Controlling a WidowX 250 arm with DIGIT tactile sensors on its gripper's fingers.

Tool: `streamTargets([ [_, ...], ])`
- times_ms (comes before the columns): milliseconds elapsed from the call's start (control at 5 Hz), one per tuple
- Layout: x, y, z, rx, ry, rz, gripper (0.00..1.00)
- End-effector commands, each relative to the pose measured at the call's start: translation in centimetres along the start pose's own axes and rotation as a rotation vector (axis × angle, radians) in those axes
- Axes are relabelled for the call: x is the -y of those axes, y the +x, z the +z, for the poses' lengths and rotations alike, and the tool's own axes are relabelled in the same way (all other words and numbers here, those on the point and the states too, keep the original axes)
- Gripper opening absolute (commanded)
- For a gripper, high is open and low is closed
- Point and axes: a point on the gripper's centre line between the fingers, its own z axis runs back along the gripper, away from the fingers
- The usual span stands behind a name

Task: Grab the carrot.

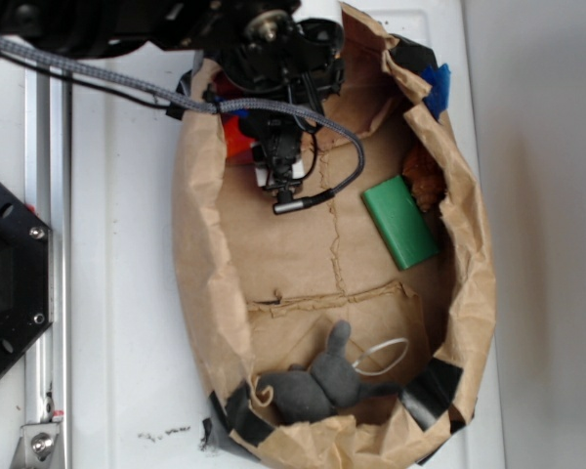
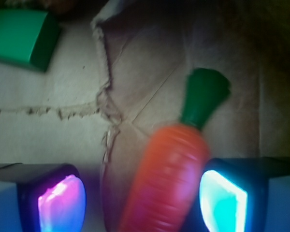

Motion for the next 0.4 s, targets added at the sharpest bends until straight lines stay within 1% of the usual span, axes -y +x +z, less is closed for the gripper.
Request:
streamTargets([
  [0, -0.56, 0.61, 0.05, -0.065, 0.009, 0.195, 1.0],
  [200, 0.1, 0.47, -0.39, -0.112, -0.001, 0.188, 1.0],
])
